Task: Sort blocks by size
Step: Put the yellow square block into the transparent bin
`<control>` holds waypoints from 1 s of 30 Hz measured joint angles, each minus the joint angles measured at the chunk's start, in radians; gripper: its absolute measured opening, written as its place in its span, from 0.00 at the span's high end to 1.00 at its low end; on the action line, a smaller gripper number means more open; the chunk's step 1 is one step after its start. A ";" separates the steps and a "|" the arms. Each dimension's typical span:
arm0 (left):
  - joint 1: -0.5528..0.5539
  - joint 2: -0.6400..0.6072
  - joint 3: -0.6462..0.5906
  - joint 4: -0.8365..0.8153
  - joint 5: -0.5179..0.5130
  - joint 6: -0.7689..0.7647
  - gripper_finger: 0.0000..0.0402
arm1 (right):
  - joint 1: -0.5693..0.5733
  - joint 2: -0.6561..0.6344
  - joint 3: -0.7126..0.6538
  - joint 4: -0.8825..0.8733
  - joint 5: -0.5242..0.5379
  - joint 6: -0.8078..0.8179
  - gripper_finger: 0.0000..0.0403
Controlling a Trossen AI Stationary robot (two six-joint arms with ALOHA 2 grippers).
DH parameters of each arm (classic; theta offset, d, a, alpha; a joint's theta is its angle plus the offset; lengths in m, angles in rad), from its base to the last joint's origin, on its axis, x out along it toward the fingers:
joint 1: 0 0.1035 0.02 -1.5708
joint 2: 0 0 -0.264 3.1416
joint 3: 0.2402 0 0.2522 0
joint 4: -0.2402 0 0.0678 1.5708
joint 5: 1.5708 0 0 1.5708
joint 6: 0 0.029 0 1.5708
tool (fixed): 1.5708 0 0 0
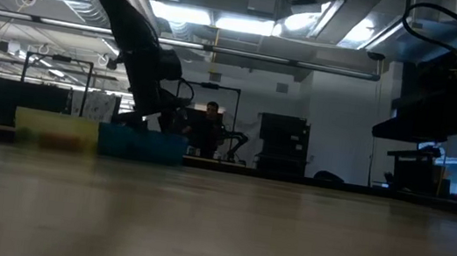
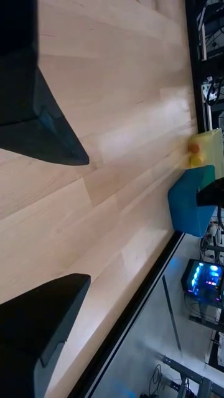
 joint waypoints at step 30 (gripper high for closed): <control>-0.064 0.006 0.000 -0.008 -0.033 0.111 0.46 | 0.000 0.000 0.000 0.001 0.000 -0.008 0.26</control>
